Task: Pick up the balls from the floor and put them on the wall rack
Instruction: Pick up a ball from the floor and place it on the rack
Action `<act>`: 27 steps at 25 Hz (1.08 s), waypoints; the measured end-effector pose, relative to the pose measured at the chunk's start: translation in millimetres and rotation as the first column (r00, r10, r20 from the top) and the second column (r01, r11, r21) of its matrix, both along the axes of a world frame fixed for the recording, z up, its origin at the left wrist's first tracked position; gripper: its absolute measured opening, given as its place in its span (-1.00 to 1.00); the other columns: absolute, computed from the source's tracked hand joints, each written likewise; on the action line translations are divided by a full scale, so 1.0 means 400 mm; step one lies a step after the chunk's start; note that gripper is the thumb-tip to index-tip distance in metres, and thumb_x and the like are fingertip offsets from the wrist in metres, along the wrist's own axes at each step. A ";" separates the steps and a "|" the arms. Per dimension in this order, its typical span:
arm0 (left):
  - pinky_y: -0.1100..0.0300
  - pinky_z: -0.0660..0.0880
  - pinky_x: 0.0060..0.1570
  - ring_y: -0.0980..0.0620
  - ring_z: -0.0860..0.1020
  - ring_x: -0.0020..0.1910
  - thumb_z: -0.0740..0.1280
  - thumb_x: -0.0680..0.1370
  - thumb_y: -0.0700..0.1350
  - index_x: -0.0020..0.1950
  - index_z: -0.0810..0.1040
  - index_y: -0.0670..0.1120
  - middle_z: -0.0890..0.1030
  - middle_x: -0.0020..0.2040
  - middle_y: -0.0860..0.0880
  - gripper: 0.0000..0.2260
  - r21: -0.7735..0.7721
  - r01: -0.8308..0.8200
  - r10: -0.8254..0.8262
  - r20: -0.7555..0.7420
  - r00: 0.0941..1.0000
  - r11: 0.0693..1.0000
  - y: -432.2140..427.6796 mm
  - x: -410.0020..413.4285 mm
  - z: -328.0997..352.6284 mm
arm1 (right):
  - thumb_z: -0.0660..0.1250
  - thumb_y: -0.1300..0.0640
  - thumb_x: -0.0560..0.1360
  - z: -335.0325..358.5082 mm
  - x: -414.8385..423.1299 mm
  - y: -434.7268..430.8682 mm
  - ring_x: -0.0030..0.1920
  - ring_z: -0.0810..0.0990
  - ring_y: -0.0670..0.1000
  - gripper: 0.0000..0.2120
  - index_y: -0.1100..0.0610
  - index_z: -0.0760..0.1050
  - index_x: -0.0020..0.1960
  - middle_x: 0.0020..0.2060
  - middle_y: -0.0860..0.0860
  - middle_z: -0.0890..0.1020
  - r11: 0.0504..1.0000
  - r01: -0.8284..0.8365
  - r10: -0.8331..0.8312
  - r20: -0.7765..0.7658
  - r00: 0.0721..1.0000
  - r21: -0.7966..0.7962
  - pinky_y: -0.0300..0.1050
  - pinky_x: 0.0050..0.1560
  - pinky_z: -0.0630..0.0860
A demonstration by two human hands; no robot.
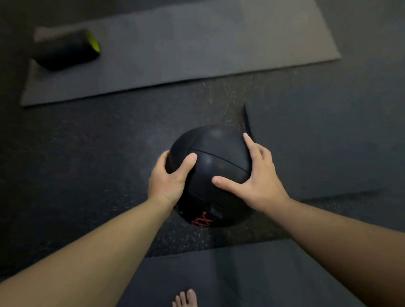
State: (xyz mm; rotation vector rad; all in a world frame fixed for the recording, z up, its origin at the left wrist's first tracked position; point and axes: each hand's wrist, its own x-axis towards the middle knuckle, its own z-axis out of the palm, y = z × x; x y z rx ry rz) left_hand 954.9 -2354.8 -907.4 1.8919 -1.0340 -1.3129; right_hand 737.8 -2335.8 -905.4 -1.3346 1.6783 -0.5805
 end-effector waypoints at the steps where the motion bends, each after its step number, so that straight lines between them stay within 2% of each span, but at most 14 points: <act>1: 0.13 0.53 0.11 0.24 0.60 0.13 0.43 0.24 0.52 0.06 0.56 0.42 0.63 0.09 0.31 -0.55 -0.068 -0.046 0.047 0.015 0.999 0.997 -0.042 0.045 0.101 | 0.35 -0.72 -0.01 0.109 0.042 -0.059 0.59 0.13 0.07 0.31 -0.39 -0.11 0.60 0.59 -0.07 0.09 0.997 -0.037 0.038 0.010 0.999 -0.062 0.26 0.51 0.27; 4: 0.04 0.55 0.25 0.12 0.64 0.19 0.44 0.22 0.55 0.13 0.57 0.34 0.66 0.14 0.26 -0.44 -0.250 -0.218 0.226 0.006 0.974 0.943 -0.124 0.213 0.473 | 0.33 -0.73 -0.02 0.502 0.196 -0.212 0.60 0.11 0.09 0.29 -0.41 -0.10 0.59 0.59 -0.07 0.08 0.951 -0.176 0.180 -0.005 0.984 -0.255 0.26 0.51 0.27; 8: -0.01 0.54 0.37 0.13 0.65 0.19 0.43 0.11 0.65 0.23 0.57 0.25 0.69 0.18 0.19 -0.19 -0.479 -0.408 0.448 -0.034 0.893 0.778 -0.056 0.483 1.049 | 0.37 -0.72 -0.01 1.092 0.485 -0.267 0.58 0.10 0.09 0.26 -0.44 -0.08 0.56 0.58 -0.11 0.09 0.785 -0.353 0.398 -0.022 0.917 -0.509 0.21 0.52 0.24; 10: -0.06 0.55 0.36 0.08 0.67 0.17 0.45 0.20 0.56 0.16 0.60 0.19 0.71 0.16 0.11 -0.32 -0.588 -0.469 0.548 -0.052 0.835 0.659 0.041 0.626 1.336 | 0.39 -0.69 0.02 1.376 0.653 -0.225 0.58 0.11 0.13 0.25 -0.42 -0.06 0.58 0.57 -0.05 0.11 0.682 -0.420 0.507 -0.026 0.861 -0.598 0.20 0.53 0.23; 12: -0.01 0.57 0.30 0.04 0.68 0.11 0.41 0.24 0.49 0.04 0.58 0.15 0.71 0.07 0.10 -0.45 -0.697 -0.490 0.651 -0.045 0.758 0.523 0.172 0.767 1.606 | 0.40 -0.67 0.03 1.637 0.829 -0.151 0.57 0.15 0.16 0.26 -0.36 -0.02 0.60 0.56 0.01 0.15 0.553 -0.463 0.620 -0.029 0.784 -0.692 0.19 0.54 0.22; 15: 0.12 0.55 0.15 0.12 0.67 0.04 0.35 0.24 0.49 0.01 0.57 0.14 0.69 0.02 0.18 -0.46 -0.814 -0.463 0.780 -0.020 0.626 0.351 0.445 0.970 1.950 | 0.39 -0.69 0.01 1.957 1.109 0.030 0.56 0.19 0.16 0.28 -0.31 0.03 0.61 0.54 0.04 0.19 0.376 -0.457 0.757 -0.017 0.653 -0.806 0.18 0.55 0.23; 17: 0.12 0.55 0.17 0.10 0.66 0.08 0.34 0.26 0.48 0.03 0.56 0.12 0.69 0.05 0.16 -0.45 -0.862 -0.434 0.842 -0.015 0.540 0.263 0.618 1.071 2.108 | 0.39 -0.70 0.01 2.101 1.260 0.163 0.55 0.20 0.15 0.27 -0.31 0.04 0.61 0.53 0.02 0.19 0.286 -0.432 0.822 -0.013 0.570 -0.856 0.16 0.54 0.23; 19: 0.17 0.53 0.13 0.16 0.64 0.08 0.33 0.26 0.48 0.07 0.55 0.16 0.66 0.05 0.21 -0.45 -0.891 -0.397 0.890 0.016 0.455 0.219 0.798 1.177 2.230 | 0.41 -0.67 0.05 2.211 1.416 0.303 0.54 0.22 0.13 0.25 -0.27 0.07 0.62 0.52 0.02 0.22 0.202 -0.387 0.876 -0.011 0.483 -0.900 0.07 0.53 0.22; 21: 0.33 0.48 0.00 0.21 0.62 0.06 0.36 0.29 0.47 0.09 0.54 0.19 0.64 0.04 0.25 -0.49 -0.908 -0.378 0.922 0.024 0.386 0.182 0.956 1.275 2.300 | 0.43 -0.61 0.08 2.282 1.562 0.431 0.53 0.25 0.13 0.24 -0.19 0.10 0.63 0.50 0.06 0.25 0.135 -0.349 0.916 -0.018 0.400 -0.927 0.00 0.53 0.20; 23: 0.48 0.44 -0.08 0.17 0.61 0.05 0.37 0.30 0.47 0.19 0.57 0.13 0.64 0.05 0.22 -0.40 -0.919 -0.375 0.961 0.018 0.275 0.124 1.118 1.348 2.359 | 0.42 -0.59 0.08 2.335 1.694 0.571 0.52 0.27 0.16 0.25 -0.15 0.12 0.64 0.48 0.11 0.27 0.088 -0.329 0.952 -0.019 0.307 -0.940 0.07 0.55 0.22; 25: 0.38 0.46 0.06 0.13 0.61 0.09 0.34 0.24 0.51 0.32 0.57 0.07 0.65 0.12 0.14 -0.22 -0.928 -0.359 0.985 0.045 0.166 0.103 1.248 1.409 2.413 | 0.40 -0.63 0.06 2.373 1.817 0.690 0.54 0.26 0.18 0.28 -0.14 0.11 0.64 0.49 0.13 0.27 0.074 -0.312 0.972 -0.002 0.237 -0.947 0.09 0.56 0.21; 27: 0.19 0.51 0.19 0.07 0.62 0.18 0.33 0.24 0.52 0.36 0.54 0.06 0.65 0.19 0.09 -0.18 -0.927 -0.365 0.994 0.058 0.092 0.088 1.364 1.480 2.442 | 0.39 -0.65 0.05 2.397 1.934 0.795 0.54 0.25 0.19 0.28 -0.20 0.09 0.64 0.52 0.13 0.25 0.057 -0.313 0.984 0.000 0.179 -0.948 0.03 0.55 0.16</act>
